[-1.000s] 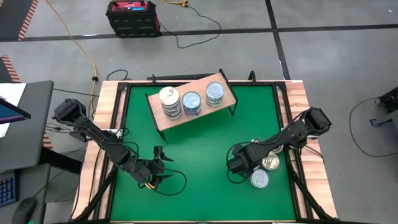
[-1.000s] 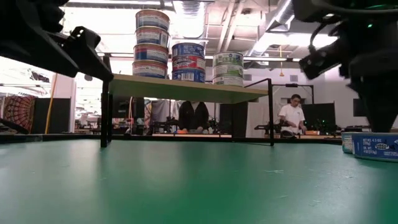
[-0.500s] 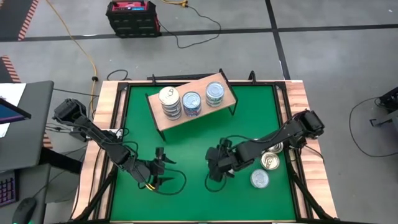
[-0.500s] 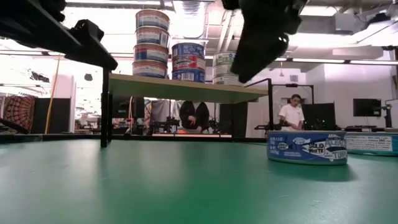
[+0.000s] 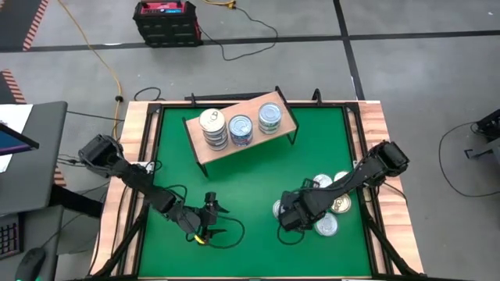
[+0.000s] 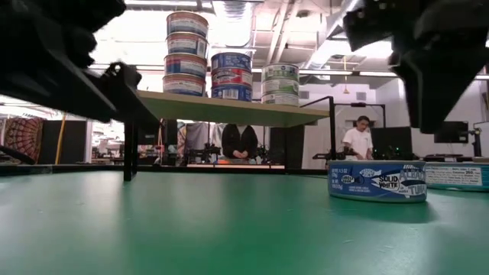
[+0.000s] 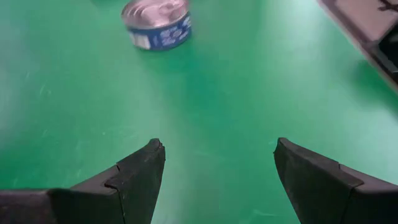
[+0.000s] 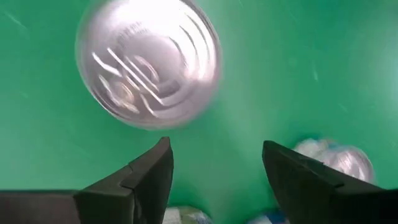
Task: Stack canned seafood by type on shelf
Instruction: Stack the blue tuna can on top of the blue tuna can on the shelf
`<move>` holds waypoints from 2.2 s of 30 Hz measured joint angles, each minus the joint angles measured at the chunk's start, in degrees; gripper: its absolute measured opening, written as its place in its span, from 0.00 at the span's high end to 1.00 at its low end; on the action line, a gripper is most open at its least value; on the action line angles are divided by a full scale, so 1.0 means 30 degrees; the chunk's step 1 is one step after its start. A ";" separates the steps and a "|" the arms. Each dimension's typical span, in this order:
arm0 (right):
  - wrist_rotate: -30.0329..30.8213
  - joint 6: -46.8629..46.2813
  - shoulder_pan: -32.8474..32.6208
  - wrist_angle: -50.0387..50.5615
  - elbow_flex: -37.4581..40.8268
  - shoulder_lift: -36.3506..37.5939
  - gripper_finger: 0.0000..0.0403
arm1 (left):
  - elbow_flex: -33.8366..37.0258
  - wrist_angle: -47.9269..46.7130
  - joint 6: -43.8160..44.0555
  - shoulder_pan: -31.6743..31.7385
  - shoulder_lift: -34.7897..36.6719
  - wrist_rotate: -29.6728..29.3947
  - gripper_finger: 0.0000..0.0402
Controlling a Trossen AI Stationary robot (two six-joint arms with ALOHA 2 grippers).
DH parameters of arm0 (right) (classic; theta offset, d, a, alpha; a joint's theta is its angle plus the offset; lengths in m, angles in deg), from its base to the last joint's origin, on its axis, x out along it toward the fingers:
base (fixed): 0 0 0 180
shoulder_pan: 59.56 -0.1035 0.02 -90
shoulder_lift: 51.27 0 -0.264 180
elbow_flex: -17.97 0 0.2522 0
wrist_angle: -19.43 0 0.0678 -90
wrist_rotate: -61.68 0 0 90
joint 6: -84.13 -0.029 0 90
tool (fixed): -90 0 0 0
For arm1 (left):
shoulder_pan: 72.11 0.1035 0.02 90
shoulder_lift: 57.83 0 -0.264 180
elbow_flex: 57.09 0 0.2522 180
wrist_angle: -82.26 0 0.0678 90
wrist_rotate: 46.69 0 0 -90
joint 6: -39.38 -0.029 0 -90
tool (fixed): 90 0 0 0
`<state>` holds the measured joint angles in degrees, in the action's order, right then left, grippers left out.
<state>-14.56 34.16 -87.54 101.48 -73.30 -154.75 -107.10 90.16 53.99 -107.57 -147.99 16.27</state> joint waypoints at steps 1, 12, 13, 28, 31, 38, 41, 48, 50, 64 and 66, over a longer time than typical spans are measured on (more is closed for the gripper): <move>0.0228 -0.0350 -0.0080 0.0082 0.0135 0.0011 0.32 | 0.0000 0.0110 0.0009 0.0158 -0.0221 -0.0001 0.28; 0.0456 -0.0965 0.0237 -0.2568 0.3016 0.0015 0.32 | 0.0000 0.0312 0.0559 0.0701 -0.0426 0.0494 0.28; 0.0453 -0.0637 0.0353 -0.3505 0.3150 0.0015 0.32 | 0.0000 0.0294 0.0559 0.0706 -0.0426 0.0522 0.28; 0.0391 0.6772 0.1391 -1.3123 0.2501 0.0044 0.32 | 0.0000 -0.0574 0.1276 0.0912 -0.0426 0.1723 0.28; 0.0398 0.6201 0.1665 -1.3439 0.2519 -0.0013 0.32 | 0.0000 -0.0680 0.0951 0.0912 -0.0588 0.1311 0.28; 0.0073 0.7171 0.1893 -1.8000 0.2504 -0.2213 0.32 | -0.0028 -0.2434 0.1161 0.0989 -0.0217 0.0630 0.28; -0.0054 0.7633 0.2022 -1.8330 0.2194 -0.3142 0.32 | 0.0003 -0.2727 0.1176 0.0846 0.0314 0.0415 0.28; -0.0014 0.7826 0.2568 -1.8294 0.1907 -0.3716 0.32 | -0.0004 -0.2900 0.0578 0.0303 0.1563 -0.0465 0.28; -0.0016 0.7830 0.2628 -1.8404 0.1899 -0.3716 0.32 | -0.0007 -0.4140 0.1065 0.0271 0.1648 -0.0805 0.28; -0.0017 0.8293 0.2614 -2.0675 0.1892 -0.3723 0.32 | 0.0000 -0.5418 0.3613 0.1288 -0.0119 -0.0398 0.28; -0.0024 0.8311 0.2614 -2.0428 0.1892 -0.3723 0.32 | 0.0000 -0.4663 0.3351 0.1348 -0.0632 -0.0070 0.28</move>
<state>-14.63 59.09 -79.70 40.19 -67.63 -165.92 -107.10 76.17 64.05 -103.53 -149.89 16.05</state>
